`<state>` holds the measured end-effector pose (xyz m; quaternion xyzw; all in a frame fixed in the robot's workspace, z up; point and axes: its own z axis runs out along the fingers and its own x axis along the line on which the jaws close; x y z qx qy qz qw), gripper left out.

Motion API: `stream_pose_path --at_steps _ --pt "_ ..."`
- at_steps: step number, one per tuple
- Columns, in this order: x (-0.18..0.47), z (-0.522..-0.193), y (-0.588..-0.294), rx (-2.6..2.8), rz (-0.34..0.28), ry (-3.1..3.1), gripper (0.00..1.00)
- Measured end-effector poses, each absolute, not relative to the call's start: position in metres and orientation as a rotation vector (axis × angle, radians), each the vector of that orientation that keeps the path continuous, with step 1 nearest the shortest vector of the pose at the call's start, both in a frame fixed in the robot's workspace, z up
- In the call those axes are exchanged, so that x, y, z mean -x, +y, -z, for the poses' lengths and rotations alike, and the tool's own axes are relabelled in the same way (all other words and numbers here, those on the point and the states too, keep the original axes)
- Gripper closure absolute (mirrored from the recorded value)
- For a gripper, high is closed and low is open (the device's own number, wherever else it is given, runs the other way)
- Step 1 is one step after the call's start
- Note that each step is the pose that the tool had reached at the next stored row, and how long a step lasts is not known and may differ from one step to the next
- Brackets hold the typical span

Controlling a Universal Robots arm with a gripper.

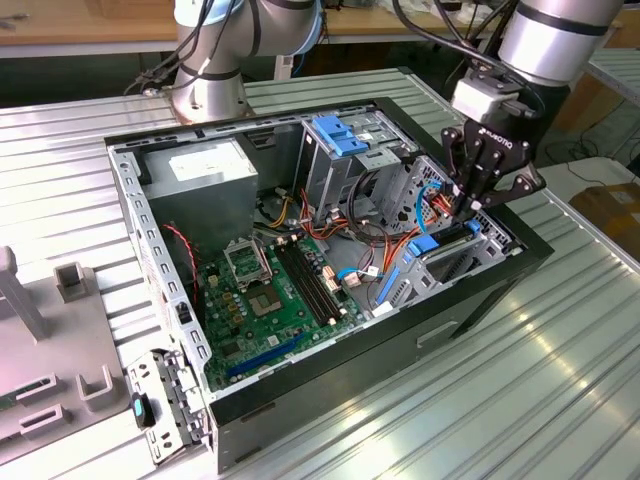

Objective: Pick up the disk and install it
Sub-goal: 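Insert the first disk wire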

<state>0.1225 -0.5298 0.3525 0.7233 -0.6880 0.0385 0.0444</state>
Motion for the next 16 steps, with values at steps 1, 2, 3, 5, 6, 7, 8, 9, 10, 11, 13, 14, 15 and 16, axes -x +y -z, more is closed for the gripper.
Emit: stream_pose_path --at_steps 1,2,3,5,6,7,8,9,10,11,13,14,15,16 --pt "-0.1215 -0.3523 -0.5298 -2.214 -0.127 -2.107 0.84" --pt "-0.1209 -0.3522 -0.5299 -2.216 -0.135 -2.110 0.84" --pt "-0.1202 -0.3519 -0.5299 -2.221 -0.147 -2.117 0.84" --pt "-0.1190 -0.3517 -0.5299 -2.220 -0.148 -2.124 0.84" --pt "-0.1189 -0.3509 -0.5313 -2.194 -0.147 -2.149 0.84" --pt "-0.1189 -0.3500 -0.5338 -2.195 -0.145 -2.150 0.84" --pt "-0.1181 -0.3496 -0.5338 -2.194 -0.145 -2.151 0.84" --pt "-0.1176 -0.3492 -0.5338 -2.190 -0.146 -2.154 0.84" --pt "-0.1172 -0.3487 -0.5338 -2.188 -0.145 -2.156 0.84" --pt "-0.1170 -0.3480 -0.5338 -2.188 -0.145 -2.157 0.84" --pt "-0.1166 -0.3472 -0.5338 -2.184 -0.145 -2.160 0.84" --pt "-0.1166 -0.3468 -0.5338 -2.181 -0.145 -2.163 0.84" --pt "-0.1166 -0.3466 -0.5338 -2.180 -0.145 -2.164 0.84" --pt "-0.1166 -0.3464 -0.5338 -2.180 -0.145 -2.164 0.84"
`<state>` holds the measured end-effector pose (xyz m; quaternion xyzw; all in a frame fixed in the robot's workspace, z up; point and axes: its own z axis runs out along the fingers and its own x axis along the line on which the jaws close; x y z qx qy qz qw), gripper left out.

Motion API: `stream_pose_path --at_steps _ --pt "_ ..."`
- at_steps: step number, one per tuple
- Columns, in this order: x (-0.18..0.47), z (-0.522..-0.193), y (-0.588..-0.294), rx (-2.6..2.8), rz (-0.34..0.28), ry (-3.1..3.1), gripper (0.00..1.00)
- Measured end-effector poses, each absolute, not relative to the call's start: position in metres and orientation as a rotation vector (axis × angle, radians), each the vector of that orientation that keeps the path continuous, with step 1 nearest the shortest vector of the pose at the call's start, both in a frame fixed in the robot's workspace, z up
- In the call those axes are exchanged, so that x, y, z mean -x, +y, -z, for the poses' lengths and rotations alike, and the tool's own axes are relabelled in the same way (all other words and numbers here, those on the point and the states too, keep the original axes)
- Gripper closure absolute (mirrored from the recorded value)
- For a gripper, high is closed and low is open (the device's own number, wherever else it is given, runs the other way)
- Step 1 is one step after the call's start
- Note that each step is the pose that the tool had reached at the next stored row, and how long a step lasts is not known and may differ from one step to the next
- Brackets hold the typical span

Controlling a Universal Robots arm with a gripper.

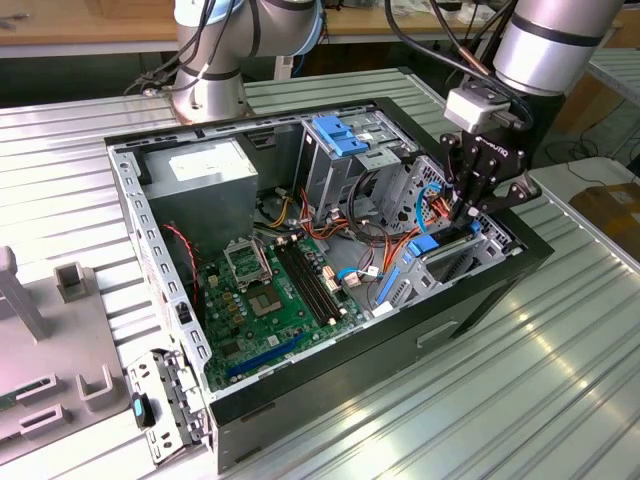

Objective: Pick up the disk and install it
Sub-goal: 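Insert the first disk wire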

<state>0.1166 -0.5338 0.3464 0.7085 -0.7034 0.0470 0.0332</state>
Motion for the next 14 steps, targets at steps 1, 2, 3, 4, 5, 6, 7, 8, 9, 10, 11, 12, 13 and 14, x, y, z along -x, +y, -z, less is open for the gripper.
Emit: stream_pose_path --at_steps 1,2,3,4,5,6,7,8,9,10,11,12,13,14 --pt "-0.1166 -0.3461 -0.5339 -2.180 -0.144 -2.165 0.84" --pt "-0.1166 -0.3458 -0.5339 -2.180 -0.143 -2.166 0.84" --pt "-0.1166 -0.3456 -0.5339 -2.180 -0.143 -2.166 0.84" --pt "-0.1166 -0.3454 -0.5339 -2.180 -0.142 -2.167 0.84" --pt "-0.1166 -0.3451 -0.5340 -2.181 -0.139 -2.169 0.84" --pt "-0.1166 -0.3449 -0.5342 -2.182 -0.136 -2.171 0.84" --pt "-0.1166 -0.3448 -0.5343 -2.183 -0.134 -2.172 0.84" --pt "-0.1167 -0.3448 -0.5343 -2.183 -0.134 -2.172 0.84" --pt "-0.1167 -0.3447 -0.5344 -2.183 -0.134 -2.172 0.84" --pt "-0.1167 -0.3448 -0.5344 -2.183 -0.134 -2.172 0.84" --pt "-0.1167 -0.3449 -0.5344 -2.183 -0.133 -2.172 0.84" --pt "-0.1166 -0.3450 -0.5344 -2.183 -0.133 -2.173 0.84" --pt "-0.1166 -0.3452 -0.5344 -2.182 -0.133 -2.174 0.84" --pt "-0.1166 -0.3454 -0.5344 -2.181 -0.133 -2.174 0.84"
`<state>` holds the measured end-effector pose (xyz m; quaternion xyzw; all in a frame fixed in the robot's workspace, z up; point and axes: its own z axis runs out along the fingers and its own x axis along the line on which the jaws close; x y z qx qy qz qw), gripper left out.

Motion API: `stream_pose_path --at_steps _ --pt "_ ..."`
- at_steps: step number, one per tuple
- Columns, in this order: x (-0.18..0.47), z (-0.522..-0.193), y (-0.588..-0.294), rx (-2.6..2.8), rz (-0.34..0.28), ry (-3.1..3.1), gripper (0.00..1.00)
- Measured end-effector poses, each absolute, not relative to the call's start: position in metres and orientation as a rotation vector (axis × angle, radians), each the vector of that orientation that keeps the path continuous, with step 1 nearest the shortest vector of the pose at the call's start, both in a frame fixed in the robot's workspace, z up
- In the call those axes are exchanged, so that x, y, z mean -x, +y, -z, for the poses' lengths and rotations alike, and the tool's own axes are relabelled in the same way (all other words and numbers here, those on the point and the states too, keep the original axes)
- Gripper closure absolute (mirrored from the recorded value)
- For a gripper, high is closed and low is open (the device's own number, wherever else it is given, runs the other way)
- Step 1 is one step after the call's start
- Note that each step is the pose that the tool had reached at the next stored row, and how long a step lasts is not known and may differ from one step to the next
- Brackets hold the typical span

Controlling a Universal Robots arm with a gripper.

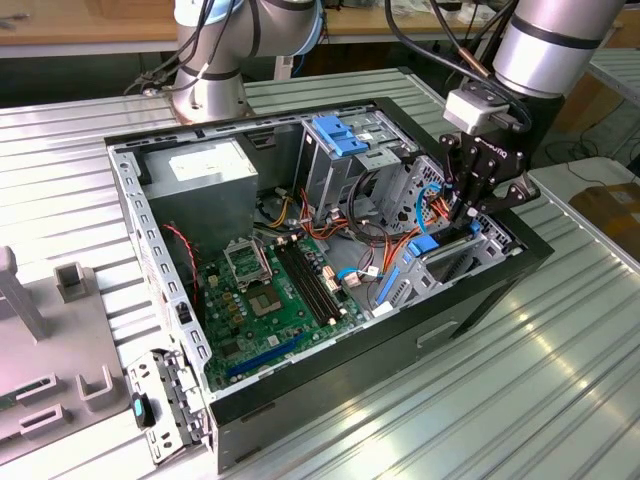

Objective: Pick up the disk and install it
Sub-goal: 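Insert the first disk wire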

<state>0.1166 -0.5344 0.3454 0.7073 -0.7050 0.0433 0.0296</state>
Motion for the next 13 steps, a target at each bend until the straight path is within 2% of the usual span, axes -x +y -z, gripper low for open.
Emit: stream_pose_path --at_steps 13 --pt "-0.1167 -0.3473 -0.5365 -2.138 -0.122 -2.224 0.84"
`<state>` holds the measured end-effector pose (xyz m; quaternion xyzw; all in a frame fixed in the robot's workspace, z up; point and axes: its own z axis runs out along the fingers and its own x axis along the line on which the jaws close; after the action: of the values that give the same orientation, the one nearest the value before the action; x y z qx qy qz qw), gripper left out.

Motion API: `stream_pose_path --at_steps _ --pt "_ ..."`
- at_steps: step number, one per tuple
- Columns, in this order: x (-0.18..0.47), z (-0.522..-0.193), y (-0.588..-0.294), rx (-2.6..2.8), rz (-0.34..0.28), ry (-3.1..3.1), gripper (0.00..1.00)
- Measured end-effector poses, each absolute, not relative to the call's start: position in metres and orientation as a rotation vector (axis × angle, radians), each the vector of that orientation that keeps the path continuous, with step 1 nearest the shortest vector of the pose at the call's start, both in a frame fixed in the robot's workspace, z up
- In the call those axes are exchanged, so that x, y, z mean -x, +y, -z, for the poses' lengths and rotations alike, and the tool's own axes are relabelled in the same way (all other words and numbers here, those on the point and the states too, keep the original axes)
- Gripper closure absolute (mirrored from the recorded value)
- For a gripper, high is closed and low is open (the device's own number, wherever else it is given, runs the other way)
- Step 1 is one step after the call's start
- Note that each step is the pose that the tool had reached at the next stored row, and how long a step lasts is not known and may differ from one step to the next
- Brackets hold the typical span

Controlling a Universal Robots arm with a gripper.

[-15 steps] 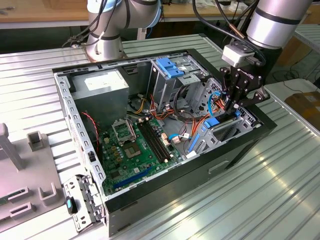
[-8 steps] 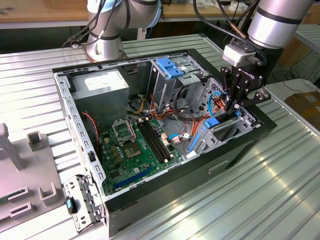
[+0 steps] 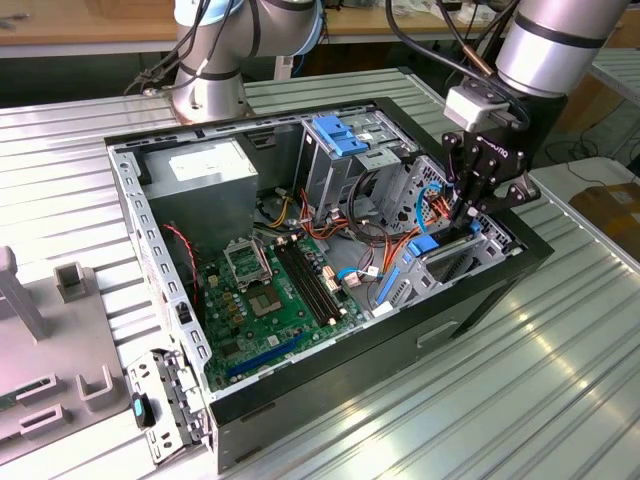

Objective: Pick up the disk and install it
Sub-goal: 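Insert the first disk wire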

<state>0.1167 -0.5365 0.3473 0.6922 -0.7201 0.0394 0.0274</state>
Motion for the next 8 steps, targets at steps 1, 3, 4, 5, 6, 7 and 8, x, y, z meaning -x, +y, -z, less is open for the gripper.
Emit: stream_pose_path --at_steps 1,3,4,5,6,7,8 --pt "-0.1166 -0.3473 -0.5366 -2.138 -0.121 -2.224 0.84" --pt "-0.1167 -0.3472 -0.5368 -2.150 -0.120 -2.215 0.84" --pt "-0.1167 -0.3472 -0.5368 -2.161 -0.120 -2.204 0.84" --pt "-0.1167 -0.3472 -0.5369 -2.176 -0.121 -2.190 0.84" --pt "-0.1167 -0.3472 -0.5372 -2.178 -0.121 -2.188 0.84" --pt "-0.1167 -0.3472 -0.5373 -2.178 -0.121 -2.188 0.84" --pt "-0.1167 -0.3467 -0.5375 -2.178 -0.121 -2.188 0.84"
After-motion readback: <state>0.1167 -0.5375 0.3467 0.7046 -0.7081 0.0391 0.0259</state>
